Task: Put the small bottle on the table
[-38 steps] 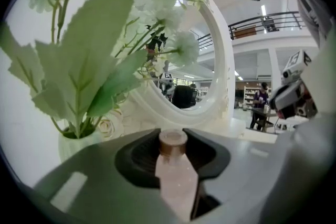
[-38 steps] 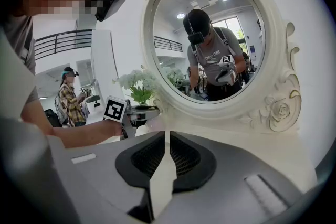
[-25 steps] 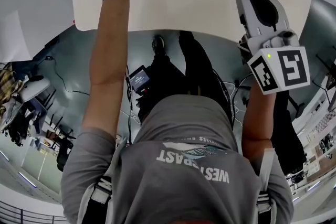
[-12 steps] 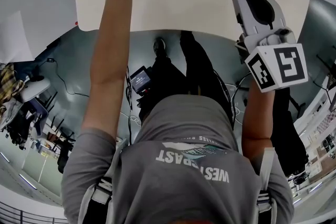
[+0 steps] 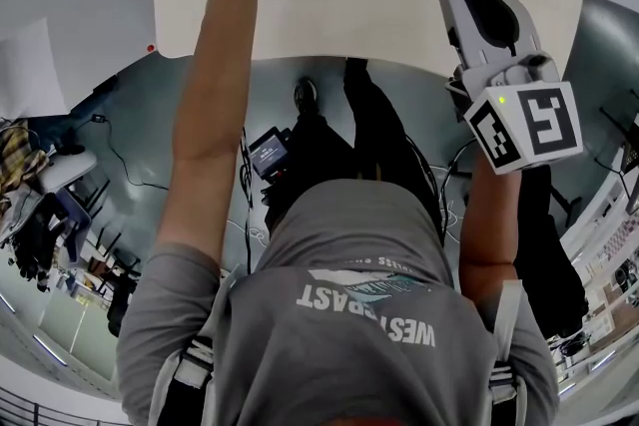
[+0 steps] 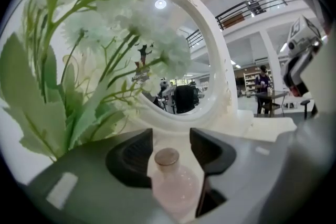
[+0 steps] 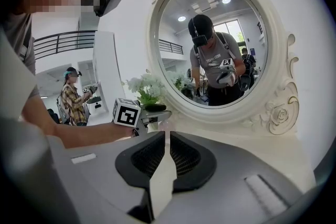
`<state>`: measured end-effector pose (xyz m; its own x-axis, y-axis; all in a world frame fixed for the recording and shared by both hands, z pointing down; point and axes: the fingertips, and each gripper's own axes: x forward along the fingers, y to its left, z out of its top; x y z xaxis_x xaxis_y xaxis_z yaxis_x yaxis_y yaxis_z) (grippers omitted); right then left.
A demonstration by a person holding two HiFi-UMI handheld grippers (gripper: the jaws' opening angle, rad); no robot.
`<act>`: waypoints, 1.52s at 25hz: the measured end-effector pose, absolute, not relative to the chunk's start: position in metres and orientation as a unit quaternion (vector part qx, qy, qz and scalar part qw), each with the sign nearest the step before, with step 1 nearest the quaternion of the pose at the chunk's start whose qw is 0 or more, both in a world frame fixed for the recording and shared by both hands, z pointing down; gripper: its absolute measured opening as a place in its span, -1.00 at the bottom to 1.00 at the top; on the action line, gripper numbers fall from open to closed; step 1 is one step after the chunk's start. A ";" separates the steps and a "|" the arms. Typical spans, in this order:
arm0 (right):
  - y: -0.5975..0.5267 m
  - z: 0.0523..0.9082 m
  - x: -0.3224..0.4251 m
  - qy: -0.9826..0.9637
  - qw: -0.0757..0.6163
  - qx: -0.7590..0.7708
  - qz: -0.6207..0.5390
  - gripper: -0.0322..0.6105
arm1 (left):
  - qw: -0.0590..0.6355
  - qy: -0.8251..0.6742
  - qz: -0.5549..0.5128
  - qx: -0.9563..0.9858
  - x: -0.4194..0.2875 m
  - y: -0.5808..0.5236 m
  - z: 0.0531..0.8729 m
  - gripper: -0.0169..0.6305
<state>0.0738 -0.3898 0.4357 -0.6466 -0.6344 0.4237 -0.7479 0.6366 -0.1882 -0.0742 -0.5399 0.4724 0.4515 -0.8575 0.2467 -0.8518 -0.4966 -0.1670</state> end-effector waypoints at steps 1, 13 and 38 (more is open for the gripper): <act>-0.389 0.434 0.074 -0.890 0.160 0.389 0.175 -0.80 | 0.014 0.500 -0.152 -0.852 -0.072 -0.540 0.469 -0.27; -0.380 0.407 0.072 -0.895 0.146 0.392 0.157 -0.80 | 0.051 0.488 -0.150 -0.859 -0.066 -0.515 0.426 -0.32; -0.266 0.319 0.038 -0.898 0.121 0.415 0.081 -0.89 | 0.156 0.441 -0.084 -0.880 -0.102 -0.322 0.256 -0.69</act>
